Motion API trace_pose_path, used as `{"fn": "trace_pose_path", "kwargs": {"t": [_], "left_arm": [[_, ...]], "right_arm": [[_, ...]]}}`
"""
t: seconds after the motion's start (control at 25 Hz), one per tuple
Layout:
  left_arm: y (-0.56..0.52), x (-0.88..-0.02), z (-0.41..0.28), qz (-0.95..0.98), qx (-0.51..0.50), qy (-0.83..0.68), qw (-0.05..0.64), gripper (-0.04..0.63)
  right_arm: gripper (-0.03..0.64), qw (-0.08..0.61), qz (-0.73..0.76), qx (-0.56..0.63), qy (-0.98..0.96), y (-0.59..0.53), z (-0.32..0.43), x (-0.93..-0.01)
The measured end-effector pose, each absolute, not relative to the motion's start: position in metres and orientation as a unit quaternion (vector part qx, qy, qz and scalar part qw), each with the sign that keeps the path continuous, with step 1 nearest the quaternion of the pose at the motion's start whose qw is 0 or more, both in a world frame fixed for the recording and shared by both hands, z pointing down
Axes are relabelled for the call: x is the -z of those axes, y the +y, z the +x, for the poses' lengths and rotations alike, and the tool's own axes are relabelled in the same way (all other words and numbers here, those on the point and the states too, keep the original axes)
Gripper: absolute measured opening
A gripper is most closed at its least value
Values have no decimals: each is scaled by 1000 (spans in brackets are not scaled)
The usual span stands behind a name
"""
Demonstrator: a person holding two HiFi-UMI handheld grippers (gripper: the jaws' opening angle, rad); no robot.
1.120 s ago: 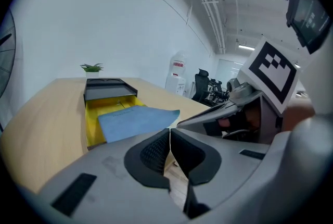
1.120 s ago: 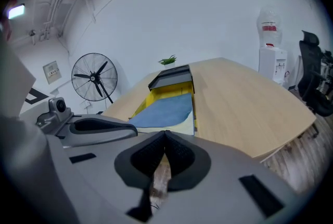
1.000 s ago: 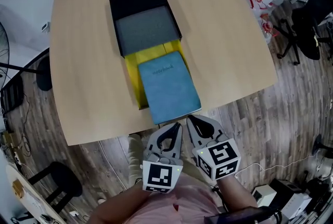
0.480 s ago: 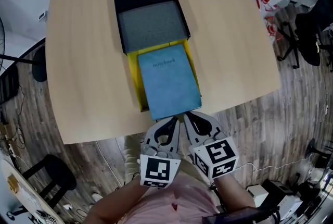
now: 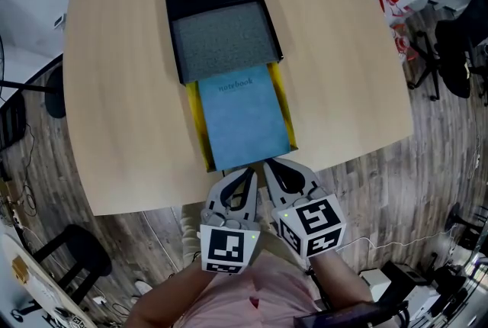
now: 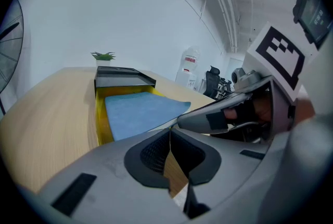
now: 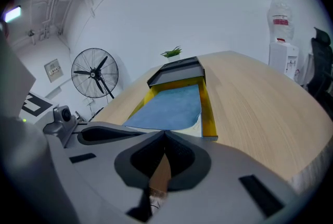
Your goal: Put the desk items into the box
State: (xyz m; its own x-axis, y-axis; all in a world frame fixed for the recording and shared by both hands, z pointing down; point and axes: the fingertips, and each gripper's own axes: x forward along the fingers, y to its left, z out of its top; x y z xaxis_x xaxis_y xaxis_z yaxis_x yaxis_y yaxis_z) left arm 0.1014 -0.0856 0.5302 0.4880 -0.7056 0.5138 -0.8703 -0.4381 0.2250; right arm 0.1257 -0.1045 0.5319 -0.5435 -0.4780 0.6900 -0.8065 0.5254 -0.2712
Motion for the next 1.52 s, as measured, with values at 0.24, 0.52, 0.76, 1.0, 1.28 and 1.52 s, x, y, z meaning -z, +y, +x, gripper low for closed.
{"fn": "trace_pose_path", "kwargs": {"t": [0.24, 0.52, 0.76, 1.0, 1.28, 1.52], "left_arm": [[-92, -527, 100, 829, -171, -477, 235, 17], [-92, -524, 96, 826, -170, -483, 233, 17], [-97, -527, 99, 827, -173, -481, 233, 15], [-98, -529, 100, 827, -168, -480, 242, 15], [-98, -522, 96, 828, -174, -481, 229, 15], [-111, -490, 79, 824, -162, -509, 188, 15]], "right_arm": [[3, 276, 385, -305, -826, -109, 123, -533], [3, 270, 400, -295, -825, -111, 130, -521], [3, 280, 408, -290, -819, -117, 137, -527], [3, 273, 409, -294, -819, -125, 133, -527], [3, 263, 416, -291, -820, -124, 136, -522], [3, 218, 433, -263, -834, -133, 136, -490]]}}
